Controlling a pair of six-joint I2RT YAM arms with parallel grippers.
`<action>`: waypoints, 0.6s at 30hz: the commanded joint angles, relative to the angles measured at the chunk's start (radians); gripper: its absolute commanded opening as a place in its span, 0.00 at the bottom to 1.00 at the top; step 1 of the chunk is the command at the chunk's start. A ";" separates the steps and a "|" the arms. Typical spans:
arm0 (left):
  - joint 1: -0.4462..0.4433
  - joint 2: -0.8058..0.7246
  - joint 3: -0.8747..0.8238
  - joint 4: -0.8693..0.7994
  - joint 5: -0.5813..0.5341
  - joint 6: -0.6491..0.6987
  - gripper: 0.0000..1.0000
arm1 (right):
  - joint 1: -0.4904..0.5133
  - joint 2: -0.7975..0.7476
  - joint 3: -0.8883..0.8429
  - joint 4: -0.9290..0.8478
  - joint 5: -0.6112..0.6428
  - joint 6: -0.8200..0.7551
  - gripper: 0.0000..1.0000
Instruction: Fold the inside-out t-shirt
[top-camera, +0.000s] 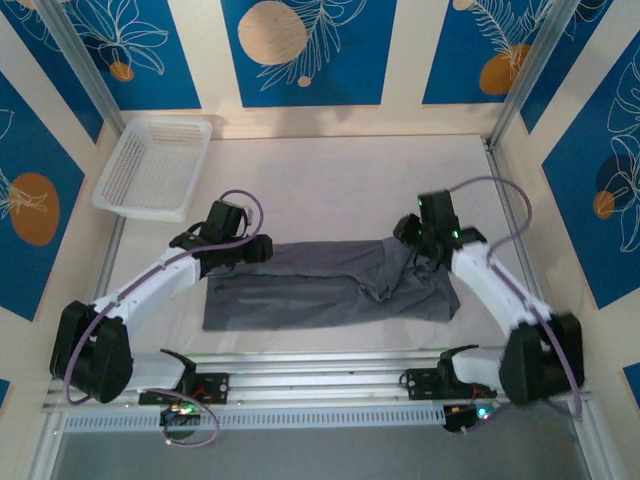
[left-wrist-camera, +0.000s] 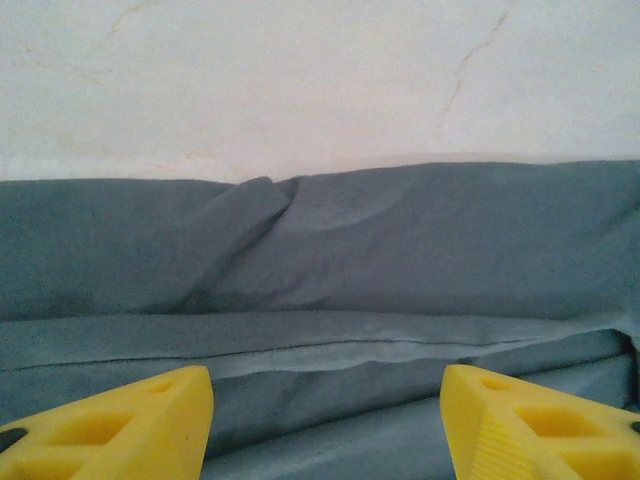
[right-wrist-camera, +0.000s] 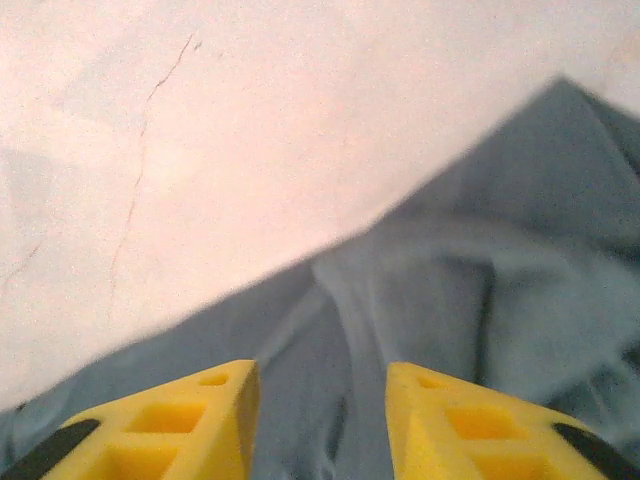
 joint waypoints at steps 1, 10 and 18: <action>-0.012 -0.056 -0.021 -0.006 -0.006 0.013 0.62 | -0.001 0.190 0.143 -0.121 0.015 -0.118 0.43; -0.013 -0.066 -0.029 -0.012 -0.008 0.008 0.62 | 0.152 0.555 0.393 -0.305 0.347 -0.168 0.47; -0.013 -0.057 -0.027 -0.011 -0.009 0.012 0.63 | 0.163 0.570 0.372 -0.308 0.384 -0.177 0.25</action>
